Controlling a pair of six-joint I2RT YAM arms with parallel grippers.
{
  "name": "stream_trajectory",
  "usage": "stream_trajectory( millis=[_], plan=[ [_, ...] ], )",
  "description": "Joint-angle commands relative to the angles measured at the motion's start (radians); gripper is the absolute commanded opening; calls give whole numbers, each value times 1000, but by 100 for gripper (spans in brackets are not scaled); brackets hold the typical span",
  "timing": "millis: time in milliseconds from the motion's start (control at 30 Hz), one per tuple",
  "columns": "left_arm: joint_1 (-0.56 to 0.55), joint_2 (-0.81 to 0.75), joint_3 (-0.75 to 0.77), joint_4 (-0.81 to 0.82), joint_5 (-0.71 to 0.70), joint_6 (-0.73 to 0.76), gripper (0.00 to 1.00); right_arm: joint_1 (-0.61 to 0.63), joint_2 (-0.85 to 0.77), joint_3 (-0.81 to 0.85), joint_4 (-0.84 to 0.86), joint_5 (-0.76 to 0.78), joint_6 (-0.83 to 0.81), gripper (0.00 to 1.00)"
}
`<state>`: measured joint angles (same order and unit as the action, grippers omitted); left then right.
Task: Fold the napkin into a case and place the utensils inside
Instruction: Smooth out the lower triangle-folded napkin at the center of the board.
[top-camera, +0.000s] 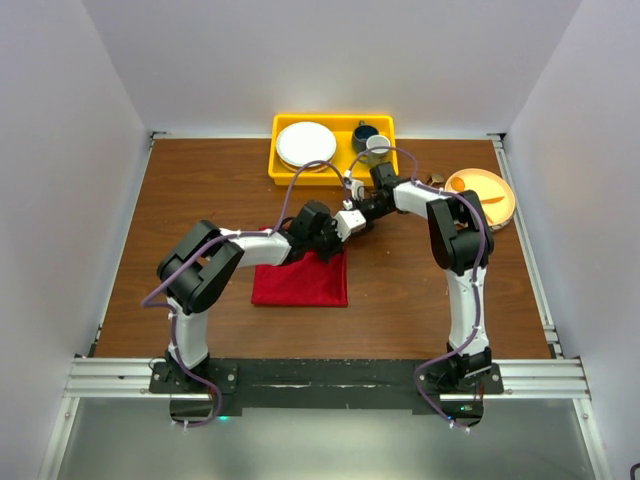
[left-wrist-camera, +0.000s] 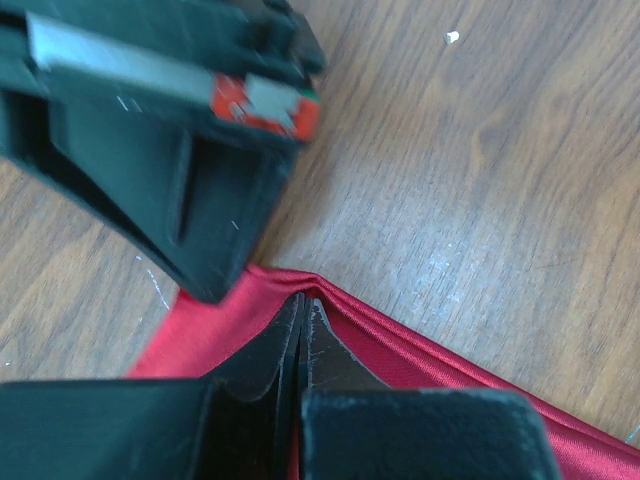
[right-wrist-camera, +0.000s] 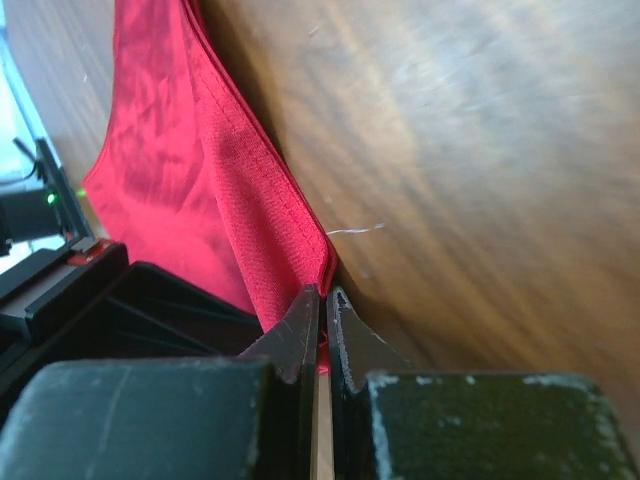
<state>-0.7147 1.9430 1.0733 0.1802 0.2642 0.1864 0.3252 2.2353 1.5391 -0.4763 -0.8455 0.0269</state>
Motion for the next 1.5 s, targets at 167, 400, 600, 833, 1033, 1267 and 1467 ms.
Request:
stream_trajectory(
  millis=[167, 400, 600, 833, 1033, 1267, 1467],
  plan=[
    [-2, 17, -35, -28, -16, 7, 0, -6, -69, 4, -10, 23, 31, 0],
    [-2, 13, -44, -28, -14, 12, 0, -18, -42, 110, -8, 16, 71, 0],
    [-2, 7, -56, -25, -17, 19, 0, -25, -72, 99, -24, 0, 65, 0],
    [0, 13, -52, -24, -19, 27, 0, -21, -94, 64, -71, -32, 27, 0],
    [1, 13, -47, -27, -16, 27, 0, -15, -105, -37, -70, -36, 11, 0],
    [1, -24, -50, -19, -6, 18, 0, -18, -72, -44, -41, 11, 15, 0],
    [-2, -133, -21, -45, 21, -11, 7, -23, -23, 7, -38, 54, 13, 0]
  ],
)
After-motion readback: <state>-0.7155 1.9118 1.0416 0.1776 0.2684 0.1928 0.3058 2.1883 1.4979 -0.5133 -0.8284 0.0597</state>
